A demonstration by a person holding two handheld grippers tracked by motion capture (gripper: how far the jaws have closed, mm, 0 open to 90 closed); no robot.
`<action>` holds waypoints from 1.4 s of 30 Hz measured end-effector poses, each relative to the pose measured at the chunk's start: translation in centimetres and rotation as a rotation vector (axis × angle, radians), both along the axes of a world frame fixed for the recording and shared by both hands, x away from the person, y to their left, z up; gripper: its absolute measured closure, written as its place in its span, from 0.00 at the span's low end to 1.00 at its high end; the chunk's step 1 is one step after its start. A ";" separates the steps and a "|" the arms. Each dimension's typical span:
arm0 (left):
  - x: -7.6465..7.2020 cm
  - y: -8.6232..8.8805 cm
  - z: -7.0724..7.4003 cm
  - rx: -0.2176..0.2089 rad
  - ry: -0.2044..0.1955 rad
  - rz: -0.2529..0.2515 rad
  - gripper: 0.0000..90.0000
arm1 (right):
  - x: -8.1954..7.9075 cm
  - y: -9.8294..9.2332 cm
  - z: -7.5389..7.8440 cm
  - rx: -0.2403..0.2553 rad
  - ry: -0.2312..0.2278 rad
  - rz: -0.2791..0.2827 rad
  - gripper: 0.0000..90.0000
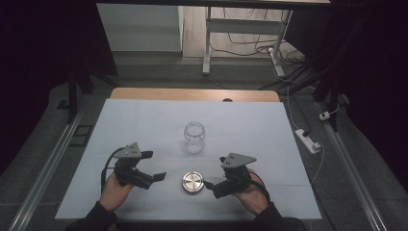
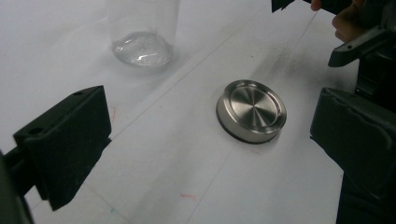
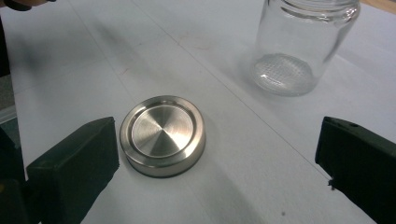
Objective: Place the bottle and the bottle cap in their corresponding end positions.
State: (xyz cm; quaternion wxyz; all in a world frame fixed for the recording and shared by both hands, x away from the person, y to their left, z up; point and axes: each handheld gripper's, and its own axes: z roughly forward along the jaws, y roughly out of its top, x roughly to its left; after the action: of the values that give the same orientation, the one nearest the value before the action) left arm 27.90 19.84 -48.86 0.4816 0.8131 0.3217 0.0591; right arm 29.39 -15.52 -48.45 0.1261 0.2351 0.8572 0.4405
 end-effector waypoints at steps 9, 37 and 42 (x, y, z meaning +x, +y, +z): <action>-1.5 1.4 -0.4 0.001 0.015 0.034 0.00 | -0.4 -1.1 0.4 0.004 -0.003 -0.016 0.00; -7.2 7.3 -1.9 0.021 0.035 0.220 0.00 | -2.8 -9.5 0.7 0.037 -0.004 -0.254 0.00; -8.2 8.2 -2.3 0.020 0.041 0.260 0.00 | -3.6 -11.1 0.0 0.026 0.013 -0.315 0.00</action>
State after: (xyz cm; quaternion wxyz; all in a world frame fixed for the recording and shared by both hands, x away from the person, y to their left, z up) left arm 19.69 28.05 -51.14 0.4552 0.7702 0.4336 0.1077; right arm 25.74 -26.60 -48.41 0.1851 0.3710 0.8048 0.4247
